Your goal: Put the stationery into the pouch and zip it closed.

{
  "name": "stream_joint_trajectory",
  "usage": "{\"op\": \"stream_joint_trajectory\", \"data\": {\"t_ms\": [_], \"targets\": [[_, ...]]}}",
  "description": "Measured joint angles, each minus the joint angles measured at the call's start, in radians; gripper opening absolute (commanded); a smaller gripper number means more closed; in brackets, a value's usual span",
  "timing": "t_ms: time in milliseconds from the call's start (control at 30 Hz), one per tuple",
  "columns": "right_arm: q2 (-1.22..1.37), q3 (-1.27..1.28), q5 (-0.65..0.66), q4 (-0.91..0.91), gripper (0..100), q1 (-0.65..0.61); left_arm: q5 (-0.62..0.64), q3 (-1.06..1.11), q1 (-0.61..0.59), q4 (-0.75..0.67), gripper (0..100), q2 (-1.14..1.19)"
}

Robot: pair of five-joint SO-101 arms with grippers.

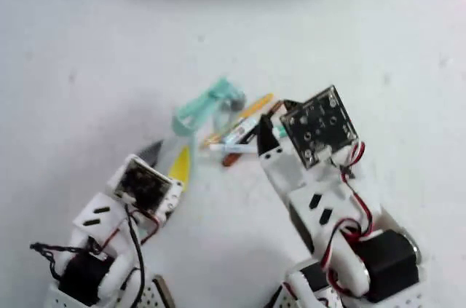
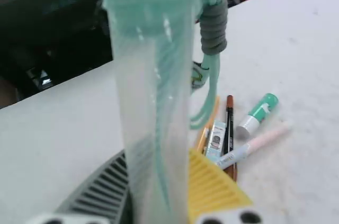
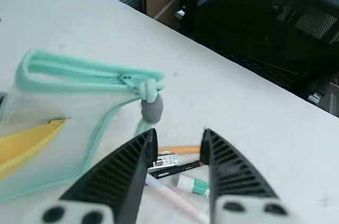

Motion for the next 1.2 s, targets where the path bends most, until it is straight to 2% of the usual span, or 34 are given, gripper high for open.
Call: {"op": "stream_joint_trajectory", "data": {"t_ms": [167, 233, 500, 700, 900, 1000, 1200], "targets": [[-0.008, -0.074, -0.006, 0.107, 22.9, -0.178, 0.037, 0.002, -0.021, -0.005, 2, -0.003], [0.025, -0.083, -0.006, 0.107, 23.0, -0.198, 0.041, 0.002, -0.028, -0.005, 2, -0.005], [0.313, -0.086, -0.008, 0.002, 23.0, -0.195, 0.046, 0.002, -0.026, -0.005, 2, -0.005], [0.4, -0.086, -0.008, -0.094, 22.8, -0.195, 0.044, 0.002, -0.026, -0.005, 2, -0.005], [0.488, -0.086, -0.008, -0.175, 22.6, -0.095, 0.044, 0.002, -0.026, -0.005, 2, -0.005], [0.551, -0.086, -0.008, -0.193, 22.0, -0.084, 0.044, 0.002, -0.026, -0.005, 2, -0.005], [0.594, -0.086, -0.008, -0.247, 2.8, -0.08, 0.044, 0.002, -0.026, -0.005, 2, -0.005]]}}
